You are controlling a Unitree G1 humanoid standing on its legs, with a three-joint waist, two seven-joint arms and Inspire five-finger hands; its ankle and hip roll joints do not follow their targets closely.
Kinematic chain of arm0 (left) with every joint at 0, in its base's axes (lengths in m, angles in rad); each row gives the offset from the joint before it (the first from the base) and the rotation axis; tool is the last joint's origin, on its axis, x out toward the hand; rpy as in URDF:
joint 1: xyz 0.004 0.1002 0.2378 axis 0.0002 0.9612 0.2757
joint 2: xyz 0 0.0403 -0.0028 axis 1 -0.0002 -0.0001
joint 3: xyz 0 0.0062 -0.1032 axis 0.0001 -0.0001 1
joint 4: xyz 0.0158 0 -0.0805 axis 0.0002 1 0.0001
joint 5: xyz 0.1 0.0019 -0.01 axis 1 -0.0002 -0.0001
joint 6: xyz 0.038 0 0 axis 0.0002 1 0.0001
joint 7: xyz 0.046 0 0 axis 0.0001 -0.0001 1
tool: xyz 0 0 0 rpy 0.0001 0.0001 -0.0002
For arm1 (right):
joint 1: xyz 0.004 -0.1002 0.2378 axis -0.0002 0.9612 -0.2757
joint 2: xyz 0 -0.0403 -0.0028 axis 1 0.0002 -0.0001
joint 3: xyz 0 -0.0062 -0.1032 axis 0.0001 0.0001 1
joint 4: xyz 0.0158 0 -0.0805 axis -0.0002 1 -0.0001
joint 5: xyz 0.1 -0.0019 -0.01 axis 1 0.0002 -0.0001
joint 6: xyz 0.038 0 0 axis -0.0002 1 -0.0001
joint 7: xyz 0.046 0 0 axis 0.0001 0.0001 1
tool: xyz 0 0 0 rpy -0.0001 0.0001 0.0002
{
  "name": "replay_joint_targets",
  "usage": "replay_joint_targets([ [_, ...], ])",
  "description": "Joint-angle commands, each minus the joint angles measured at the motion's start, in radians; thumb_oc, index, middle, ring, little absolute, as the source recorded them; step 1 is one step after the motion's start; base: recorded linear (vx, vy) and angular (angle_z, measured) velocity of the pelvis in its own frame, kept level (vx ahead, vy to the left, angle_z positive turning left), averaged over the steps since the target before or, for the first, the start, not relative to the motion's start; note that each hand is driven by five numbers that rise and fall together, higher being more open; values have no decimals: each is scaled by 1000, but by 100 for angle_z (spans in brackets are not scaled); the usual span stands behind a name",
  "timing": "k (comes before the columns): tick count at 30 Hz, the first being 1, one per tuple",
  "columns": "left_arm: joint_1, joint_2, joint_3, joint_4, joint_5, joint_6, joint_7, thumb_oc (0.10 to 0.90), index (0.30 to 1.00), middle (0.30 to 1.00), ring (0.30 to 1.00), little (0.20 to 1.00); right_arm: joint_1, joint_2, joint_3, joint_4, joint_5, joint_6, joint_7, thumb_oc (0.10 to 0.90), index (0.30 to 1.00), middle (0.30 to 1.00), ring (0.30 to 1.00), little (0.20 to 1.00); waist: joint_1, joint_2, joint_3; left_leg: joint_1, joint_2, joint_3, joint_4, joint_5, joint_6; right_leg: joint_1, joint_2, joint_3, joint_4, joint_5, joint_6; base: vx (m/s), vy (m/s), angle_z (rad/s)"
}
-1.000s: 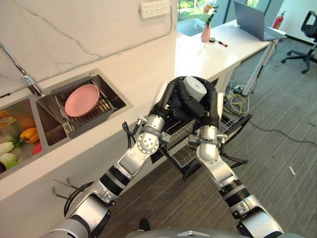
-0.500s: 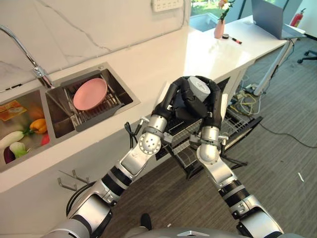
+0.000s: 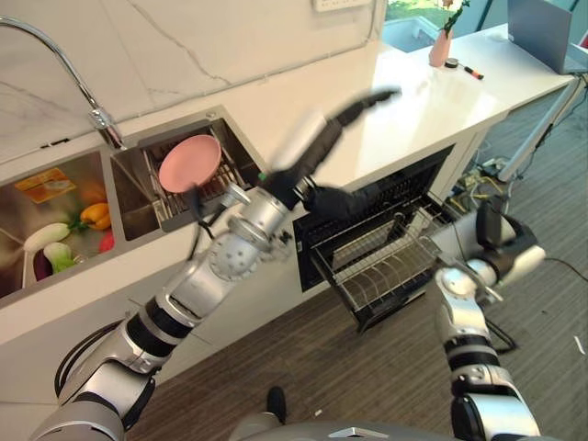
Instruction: Place the dishes in the dishwasher.
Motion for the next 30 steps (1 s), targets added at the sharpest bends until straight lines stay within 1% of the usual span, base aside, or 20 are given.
replay_joint_targets([
  [1, -74, -95, -57, 6, -90, -83, 11, 800, 900, 900, 900, 900, -131, -22, 64, -102, -80, -78, 43, 400, 300, 300, 300, 300, 28, 5, -89, 102, 50, -27, 6, -119, -21, -59, -18, 11, 10, 27, 42, 0, 0, 0],
  [10, -58, -109, -73, 20, -97, -76, 11, 800, 900, 900, 900, 900, -119, -15, 86, -108, -67, -79, 68, 400, 300, 300, 300, 300, 28, 5, -83, 101, 48, -26, 6, -121, -18, -60, -21, 14, 10, 28, 42, 0, 0, 0],
  [15, -40, -99, -81, 11, -111, -80, 4, 800, 900, 900, 900, 900, -122, -13, 127, -44, -59, -69, 101, 400, 300, 300, 300, 300, 39, 6, -73, 95, 43, -27, 6, -120, -16, -63, -25, 9, 10, 34, 42, 0, 0, 0],
  [17, -15, -100, -89, 15, -144, -77, -14, 800, 900, 900, 900, 900, -111, -7, 172, 6, -49, -49, 149, 400, 300, 300, 300, 300, 45, 4, -67, 94, 42, -27, 6, -121, -17, -63, -26, 5, 10, 36, 42, 0, 0, 0],
  [18, -15, -100, -89, 15, -144, -77, -14, 800, 900, 900, 900, 900, -111, -7, 172, 6, -49, -49, 149, 400, 300, 300, 300, 300, 45, 4, -67, 94, 42, -27, 6, -121, -17, -63, -26, 5, 10, 36, 42, 0, 0, 0],
  [20, 29, -97, -98, 23, -215, -71, -51, 800, 900, 900, 900, 900, -109, -11, 193, 39, -48, -34, 179, 400, 300, 300, 300, 300, 52, 6, -62, 93, 42, -28, 6, -120, -17, -63, -27, 0, 10, 38, 42, 0, 0, 0],
  [22, 99, -93, -113, 36, -366, -51, -118, 800, 900, 900, 900, 900, -123, -24, 213, 86, -61, -10, 213, 400, 300, 300, 300, 300, 63, 6, -55, 89, 42, -30, 6, -117, -17, -63, -28, -6, 10, 41, 41, 0, 0, 0],
  [24, 99, -93, -113, 36, -366, -51, -118, 800, 900, 900, 900, 900, -123, -24, 213, 86, -61, -10, 213, 400, 300, 300, 300, 300, 63, 6, -55, 89, 42, -30, 6, -117, -17, -63, -28, -6, 10, 41, 41, -56, -11, 1],
  [25, 203, -47, -152, 60, -521, -7, -216, 800, 900, 900, 900, 900, -175, -58, 254, 150, -108, 11, 256, 400, 300, 300, 300, 300, 88, 11, -15, 67, 42, -43, 6, -108, -20, -76, -27, -16, 15, 42, 41, -174, -21, 4],
  [26, 226, -24, -160, 50, -556, 5, -250, 800, 900, 900, 900, 900, -198, -68, 261, 172, -115, 14, 266, 400, 300, 300, 300, 300, 94, 11, -4, 47, 39, -50, 6, -95, -19, -87, -30, -21, 14, 49, 40, -249, -33, 7],
  [29, 342, 44, -197, 82, -715, 54, -346, 800, 900, 900, 900, 900, -260, -97, 298, 252, -124, 8, 313, 400, 300, 300, 300, 300, 129, 27, 56, -5, 37, -83, 6, -73, -24, -116, -32, -50, 20, 53, 39, -191, -32, 32],
  [30, 380, 75, -201, 86, -745, 64, -380, 800, 900, 900, 900, 900, -282, -111, 312, 284, -127, 3, 330, 400, 300, 300, 300, 300, 137, 32, 71, -23, 37, -94, 6, -64, -25, -127, -33, -62, 22, 56, 38, -176, -25, 66],
])
